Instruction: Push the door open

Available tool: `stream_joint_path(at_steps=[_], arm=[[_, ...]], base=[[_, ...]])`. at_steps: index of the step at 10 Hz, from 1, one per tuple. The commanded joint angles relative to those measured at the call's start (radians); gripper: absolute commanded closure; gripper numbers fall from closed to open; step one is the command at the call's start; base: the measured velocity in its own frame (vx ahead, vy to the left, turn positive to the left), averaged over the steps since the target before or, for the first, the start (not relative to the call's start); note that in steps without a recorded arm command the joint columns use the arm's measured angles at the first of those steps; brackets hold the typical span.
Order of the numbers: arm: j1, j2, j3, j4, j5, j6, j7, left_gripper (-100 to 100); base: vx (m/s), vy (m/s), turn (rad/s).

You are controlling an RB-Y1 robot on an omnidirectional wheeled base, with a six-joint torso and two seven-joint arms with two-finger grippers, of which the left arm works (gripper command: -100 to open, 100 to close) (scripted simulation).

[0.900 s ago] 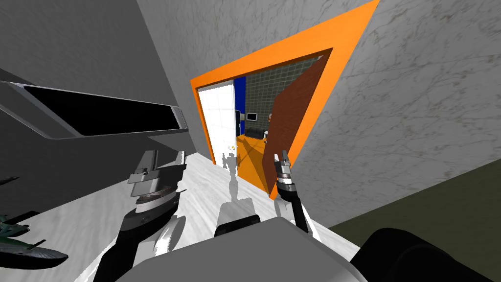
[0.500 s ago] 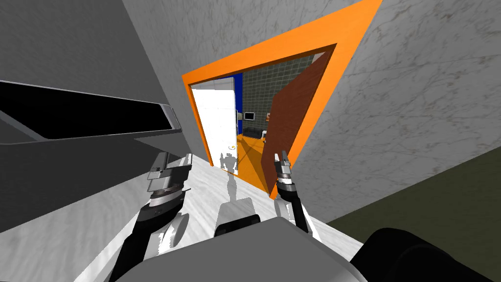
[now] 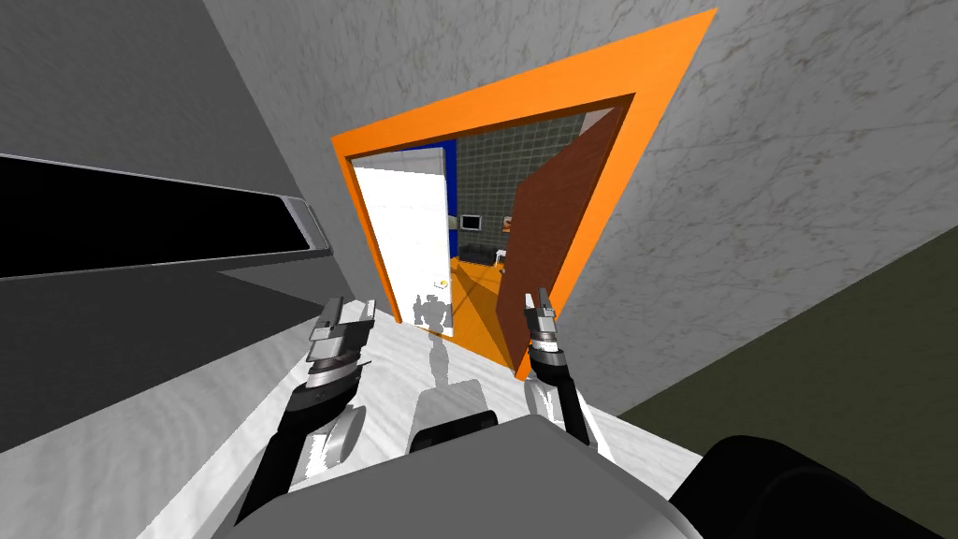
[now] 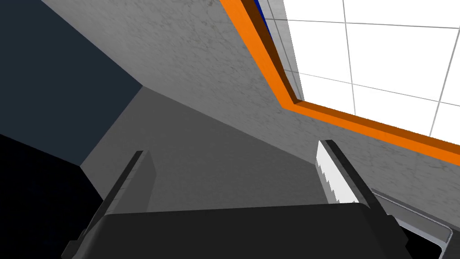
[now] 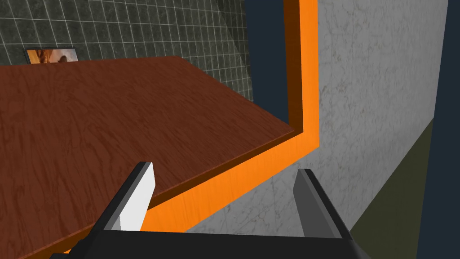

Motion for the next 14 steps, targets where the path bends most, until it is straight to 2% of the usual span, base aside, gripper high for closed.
stream_joint_path(at_steps=[1, 2, 3, 5, 6, 7, 9, 10, 11, 12, 14], arm=[[-0.020, 0.005, 0.004, 0.047, 0.000, 0.000, -0.005, -100], [-0.032, 0.008, 0.008, 0.075, 0.000, -0.002, -0.008, -100], [-0.032, 0.008, 0.008, 0.081, 0.000, -0.002, -0.008, -100], [-0.056, 0.015, 0.016, 0.147, 0.001, -0.007, -0.013, -100], [-0.069, 0.018, 0.020, 0.172, 0.002, -0.010, -0.016, -100], [-0.069, 0.018, 0.020, 0.182, 0.002, -0.010, -0.016, -100], [-0.096, 0.023, 0.028, 0.248, 0.004, -0.015, -0.022, -100], [-0.096, 0.023, 0.028, 0.256, 0.004, -0.015, -0.022, -100], [-0.109, 0.026, 0.033, 0.293, 0.004, -0.018, -0.025, -100], [-0.109, 0.026, 0.033, 0.293, 0.004, -0.018, -0.025, -100], [-0.138, 0.029, 0.042, 0.357, 0.006, -0.024, -0.031, -100]], base=[[0.096, 0.075, -0.142], [0.096, 0.078, -0.154], [0.050, 0.061, -0.036], [0.049, 0.068, -0.115], [0.083, 0.080, -0.181], [0.054, 0.069, -0.050], [0.049, 0.081, -0.118], [0.051, 0.074, -0.077], [0.044, 0.061, -0.112], [0.036, 0.046, -0.053], [0.050, 0.070, -0.158]])
